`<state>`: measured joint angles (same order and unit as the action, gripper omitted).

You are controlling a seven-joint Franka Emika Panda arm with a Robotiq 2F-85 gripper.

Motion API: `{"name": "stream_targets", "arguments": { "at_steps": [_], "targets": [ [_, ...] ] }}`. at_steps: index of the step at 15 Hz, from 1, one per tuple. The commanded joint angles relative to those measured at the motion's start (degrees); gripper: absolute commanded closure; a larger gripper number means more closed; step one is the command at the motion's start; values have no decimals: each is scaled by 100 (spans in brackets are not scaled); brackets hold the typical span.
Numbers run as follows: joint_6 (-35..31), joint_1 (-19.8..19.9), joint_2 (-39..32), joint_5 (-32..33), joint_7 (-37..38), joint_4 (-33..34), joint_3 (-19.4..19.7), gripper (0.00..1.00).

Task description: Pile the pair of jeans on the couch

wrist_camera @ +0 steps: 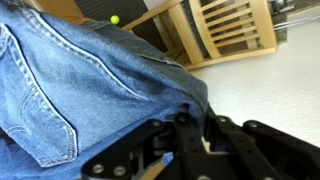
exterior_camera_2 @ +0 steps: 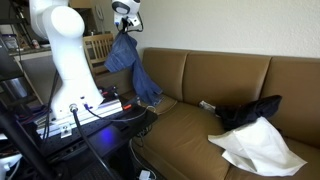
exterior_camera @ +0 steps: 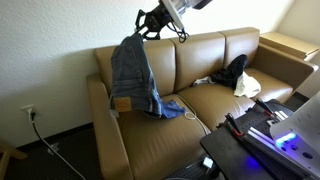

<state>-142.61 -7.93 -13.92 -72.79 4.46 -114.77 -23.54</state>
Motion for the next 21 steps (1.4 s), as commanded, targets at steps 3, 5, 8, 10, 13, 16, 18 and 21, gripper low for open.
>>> {"name": "stream_targets", "arguments": {
  "at_steps": [3,5,8,10,13,16,18,21],
  "targets": [
    [1356,153,811,-1530,-738,-194,775,96],
    [1893,228,851,-1814,-716,-190,1113,96],
    [2672,289,746,-1832,-665,-126,1471,96],
    [2432,113,1030,-1640,-960,-336,1495,96],
    [1803,-160,1661,-1754,-1839,-969,1336,96],
    [963,-537,2266,-1989,-2602,-1577,1003,96],
    [378,-751,2584,-2282,-3128,-1864,742,96],
    [166,-821,3018,-2954,-3664,-2079,632,96]
  ]
}}
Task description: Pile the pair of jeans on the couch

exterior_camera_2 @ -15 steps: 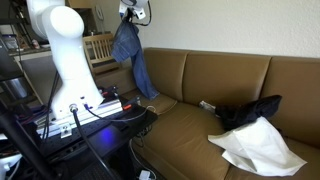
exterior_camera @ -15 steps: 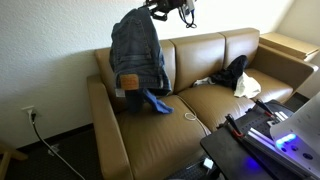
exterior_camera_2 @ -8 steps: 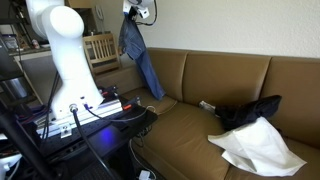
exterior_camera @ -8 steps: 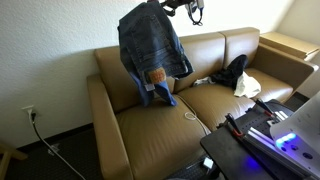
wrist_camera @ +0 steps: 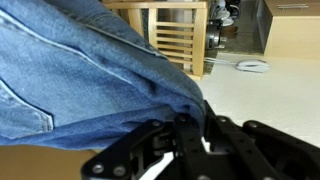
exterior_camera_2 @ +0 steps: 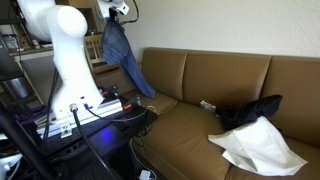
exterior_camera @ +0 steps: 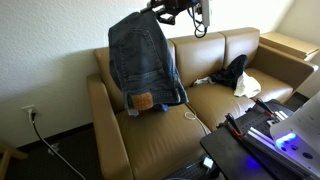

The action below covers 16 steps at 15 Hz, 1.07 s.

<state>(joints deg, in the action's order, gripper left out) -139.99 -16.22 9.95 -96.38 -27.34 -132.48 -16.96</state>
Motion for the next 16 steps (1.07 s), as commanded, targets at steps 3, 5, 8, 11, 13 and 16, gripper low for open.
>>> {"name": "stream_targets", "arguments": {
  "at_steps": [3,5,8,11,13,16],
  "targets": [
    [-220,114,1160,-1359,-1016,-568,-18,96],
    [-628,159,1333,-1746,-1599,-603,-248,96],
    [-1189,293,1044,-2213,-2891,-645,-939,96],
    [-1659,1066,587,-2584,-4064,-575,-1871,96],
    [-1496,691,716,-2297,-3449,-760,-1568,83],
    [-1492,653,636,-2266,-3426,-767,-1527,83]
  ]
}}
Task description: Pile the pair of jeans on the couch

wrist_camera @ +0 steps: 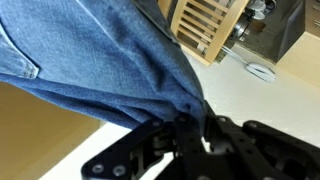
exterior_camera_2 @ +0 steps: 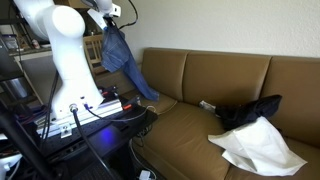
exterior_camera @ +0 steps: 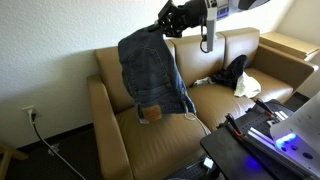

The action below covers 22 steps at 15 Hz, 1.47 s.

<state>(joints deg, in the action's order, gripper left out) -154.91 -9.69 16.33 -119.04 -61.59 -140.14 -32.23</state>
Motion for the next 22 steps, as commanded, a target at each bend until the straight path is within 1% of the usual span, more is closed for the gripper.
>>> {"name": "stream_targets", "arguments": {
  "at_steps": [1,2,3,4,6,7,10,13,14,15,17,18,19,20,22],
  "targets": [
    [-98,-255,-80,594,704,-121,170,96],
    [-103,-55,-215,487,476,-132,15,96],
    [-143,35,-369,270,210,-137,-18,96],
    [-99,177,-508,-231,-544,-116,-34,96],
    [152,608,-618,-577,-1396,-54,-228,96],
    [183,707,-787,-830,-1843,17,-247,96],
    [324,1126,-1092,-1724,-3168,323,-488,96],
    [446,1415,-1349,-2184,-4458,433,-701,96],
    [298,1144,-1180,-1850,-3727,221,-518,83],
    [304,1208,-1265,-1970,-4020,260,-568,83],
    [312,1261,-1367,-2003,-4210,306,-596,83],
    [313,1267,-1384,-2003,-4228,316,-599,96],
    [608,1392,-1485,-2280,-4772,343,-500,96],
    [769,1500,-1650,-2531,-5308,407,-408,96],
    [1111,1677,-1814,-2740,-6044,427,-212,96]
  ]
}}
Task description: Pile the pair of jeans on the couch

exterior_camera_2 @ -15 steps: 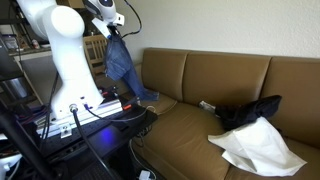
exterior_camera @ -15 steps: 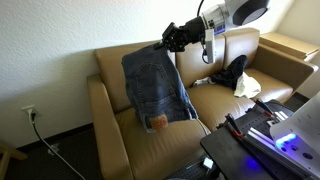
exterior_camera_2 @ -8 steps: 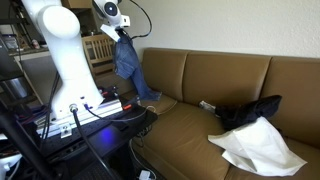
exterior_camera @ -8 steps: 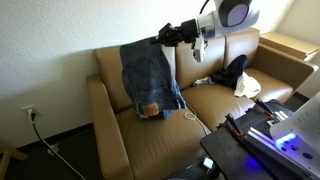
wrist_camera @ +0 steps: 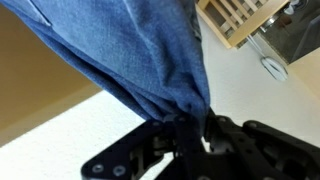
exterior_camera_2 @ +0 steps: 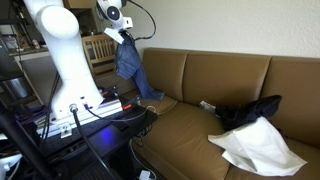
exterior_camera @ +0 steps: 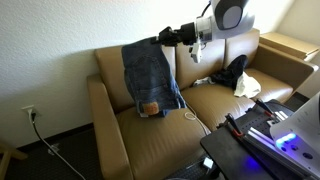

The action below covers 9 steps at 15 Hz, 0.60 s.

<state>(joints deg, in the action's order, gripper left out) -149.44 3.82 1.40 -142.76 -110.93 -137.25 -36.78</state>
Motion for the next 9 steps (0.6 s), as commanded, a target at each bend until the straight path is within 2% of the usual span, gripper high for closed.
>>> {"name": "stream_targets", "arguments": {
  "at_steps": [1,2,5,6,7,9],
  "targets": [
    [719,397,-448,-401,-1514,161,373,96],
    [773,-234,-624,-478,-1865,249,1189,96],
    [815,-624,-1157,-800,-2976,485,2099,96],
    [730,-774,-1331,-975,-3350,507,2361,96],
    [785,-914,-986,-628,-2578,253,2390,83],
    [792,-1018,-1308,-696,-2963,342,2668,83]
  ]
}}
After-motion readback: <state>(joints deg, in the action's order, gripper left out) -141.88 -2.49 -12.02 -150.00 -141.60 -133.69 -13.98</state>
